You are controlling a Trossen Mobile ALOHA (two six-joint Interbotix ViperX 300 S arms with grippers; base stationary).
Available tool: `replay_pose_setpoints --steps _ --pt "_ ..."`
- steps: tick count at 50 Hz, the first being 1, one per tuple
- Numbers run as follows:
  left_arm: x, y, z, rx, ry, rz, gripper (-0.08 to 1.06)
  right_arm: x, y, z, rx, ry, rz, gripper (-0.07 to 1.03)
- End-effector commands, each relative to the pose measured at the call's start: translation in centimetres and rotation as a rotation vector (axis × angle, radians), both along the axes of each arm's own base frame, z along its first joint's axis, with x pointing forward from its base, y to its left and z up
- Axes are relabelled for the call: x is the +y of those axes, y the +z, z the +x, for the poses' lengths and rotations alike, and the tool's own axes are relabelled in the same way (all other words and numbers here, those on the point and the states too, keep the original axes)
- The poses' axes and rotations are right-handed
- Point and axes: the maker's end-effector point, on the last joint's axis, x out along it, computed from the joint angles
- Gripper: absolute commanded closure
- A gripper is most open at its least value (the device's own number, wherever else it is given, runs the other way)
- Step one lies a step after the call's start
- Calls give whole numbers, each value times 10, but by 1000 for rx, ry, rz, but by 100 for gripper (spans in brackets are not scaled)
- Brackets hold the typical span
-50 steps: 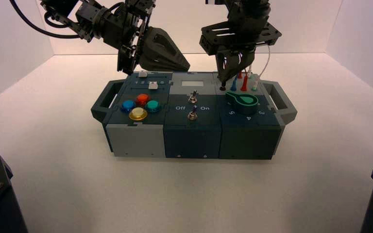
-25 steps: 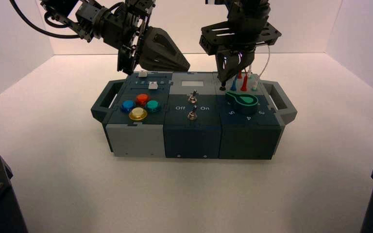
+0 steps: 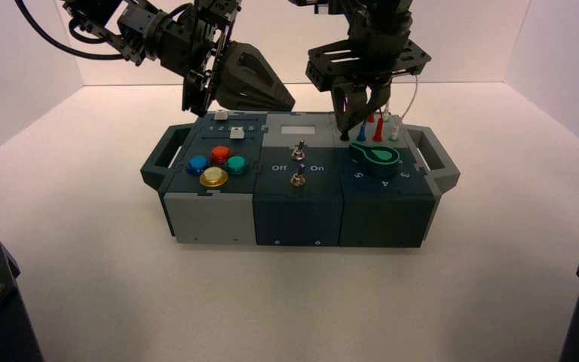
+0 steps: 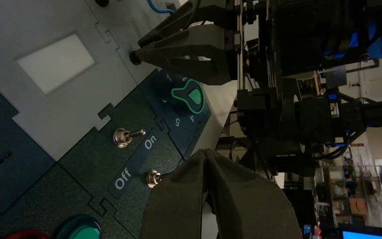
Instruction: Insert the black wire.
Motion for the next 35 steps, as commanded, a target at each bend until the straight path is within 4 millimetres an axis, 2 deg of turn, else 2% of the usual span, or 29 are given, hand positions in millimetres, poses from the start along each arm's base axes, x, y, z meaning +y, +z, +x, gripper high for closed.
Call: replay_pose_setpoints --steps 1,18,27,35 --pt "-2 10 7 -40 -2 -22 101 0 -6 2 7 -5 -3 99" --pt "-3 11 7 -40 -3 -25 101 2 0 5 -9 -4 8 98" --pt "-3 13 7 -46 -6 -26 101 4 12 5 -26 -4 22 81" --pt "-2 16 12 -77 -6 -22 101 3 19 2 -22 1 15 79"
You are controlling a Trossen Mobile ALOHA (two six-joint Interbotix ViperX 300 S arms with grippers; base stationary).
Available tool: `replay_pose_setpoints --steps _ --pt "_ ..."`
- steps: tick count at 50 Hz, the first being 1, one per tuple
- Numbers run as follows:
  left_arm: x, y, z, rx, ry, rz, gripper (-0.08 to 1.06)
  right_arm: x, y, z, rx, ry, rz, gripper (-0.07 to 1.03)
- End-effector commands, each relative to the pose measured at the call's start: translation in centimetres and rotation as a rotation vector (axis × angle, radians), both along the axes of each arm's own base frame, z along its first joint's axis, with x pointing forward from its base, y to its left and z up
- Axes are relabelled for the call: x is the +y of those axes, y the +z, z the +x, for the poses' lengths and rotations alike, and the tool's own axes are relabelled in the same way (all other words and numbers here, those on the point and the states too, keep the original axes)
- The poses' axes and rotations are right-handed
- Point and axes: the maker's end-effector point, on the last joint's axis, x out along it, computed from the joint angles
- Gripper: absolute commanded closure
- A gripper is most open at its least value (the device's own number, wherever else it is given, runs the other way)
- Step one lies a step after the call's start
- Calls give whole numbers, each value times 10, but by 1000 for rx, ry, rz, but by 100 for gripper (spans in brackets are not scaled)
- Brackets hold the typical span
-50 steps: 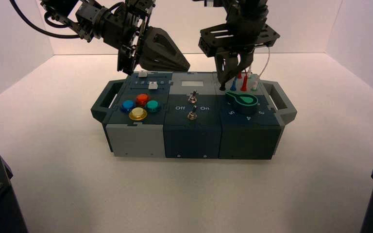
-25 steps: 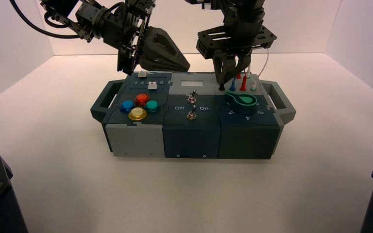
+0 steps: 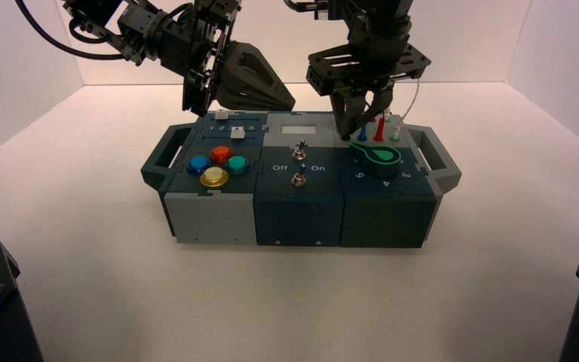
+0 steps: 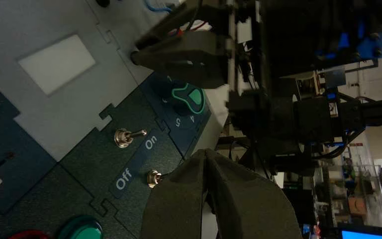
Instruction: Insert the black wire.
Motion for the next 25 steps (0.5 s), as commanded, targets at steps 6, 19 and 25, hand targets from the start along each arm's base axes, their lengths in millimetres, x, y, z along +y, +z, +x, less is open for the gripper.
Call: replay_pose_setpoints --steps 6,19,25 --pt "-1 16 13 -85 -6 -13 101 6 28 3 -49 16 31 73" --pt "1 22 14 -107 -5 -16 101 4 57 0 -106 42 59 72" --pt "9 27 20 -134 7 -6 101 3 68 -1 -122 58 62 72"
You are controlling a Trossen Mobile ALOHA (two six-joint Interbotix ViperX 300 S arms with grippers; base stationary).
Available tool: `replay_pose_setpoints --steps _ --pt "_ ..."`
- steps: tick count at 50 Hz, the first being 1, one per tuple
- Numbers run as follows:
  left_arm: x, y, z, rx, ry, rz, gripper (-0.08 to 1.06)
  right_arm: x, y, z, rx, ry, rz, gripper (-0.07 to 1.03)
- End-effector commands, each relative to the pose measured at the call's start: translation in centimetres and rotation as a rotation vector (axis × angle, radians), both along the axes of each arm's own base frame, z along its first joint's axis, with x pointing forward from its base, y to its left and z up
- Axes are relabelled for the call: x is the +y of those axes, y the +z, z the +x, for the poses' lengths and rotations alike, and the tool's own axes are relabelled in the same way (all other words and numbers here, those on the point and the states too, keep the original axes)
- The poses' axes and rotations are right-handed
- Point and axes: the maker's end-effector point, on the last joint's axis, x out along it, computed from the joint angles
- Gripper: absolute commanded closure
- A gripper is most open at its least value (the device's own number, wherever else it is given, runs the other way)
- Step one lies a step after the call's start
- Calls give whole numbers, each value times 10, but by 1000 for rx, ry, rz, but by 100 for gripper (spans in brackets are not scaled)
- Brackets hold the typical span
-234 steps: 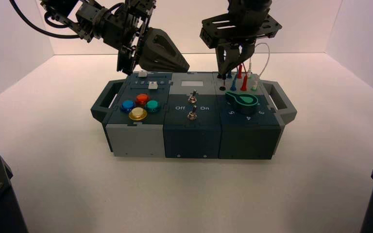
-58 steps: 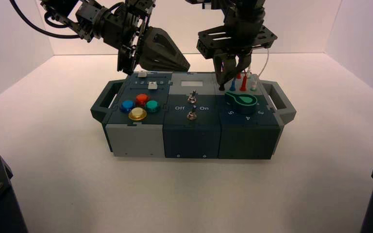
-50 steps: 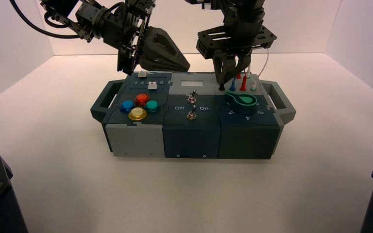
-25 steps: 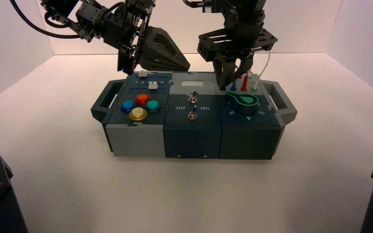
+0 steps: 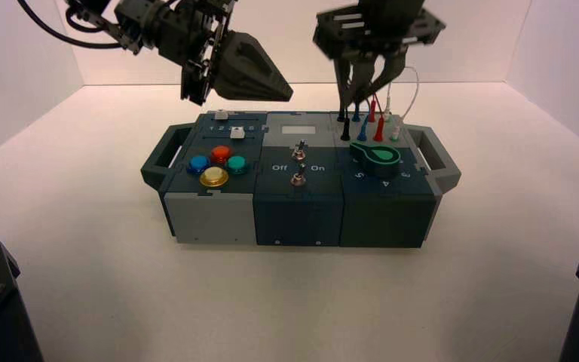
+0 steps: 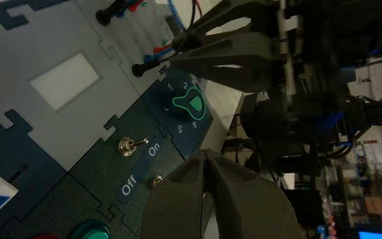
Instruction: Insert the black wire.
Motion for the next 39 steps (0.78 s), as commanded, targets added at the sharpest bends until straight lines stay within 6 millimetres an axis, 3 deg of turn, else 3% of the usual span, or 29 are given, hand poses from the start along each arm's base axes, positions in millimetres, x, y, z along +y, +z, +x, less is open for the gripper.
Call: replay_pose_setpoints --steps 1,20,39 --pt "7 17 12 -69 14 -13 101 3 24 2 -49 24 25 72" --pt "13 18 16 -81 22 -3 101 9 44 -5 -83 69 40 72" --pt "14 18 16 -83 20 -2 101 10 39 -5 -71 69 33 72"
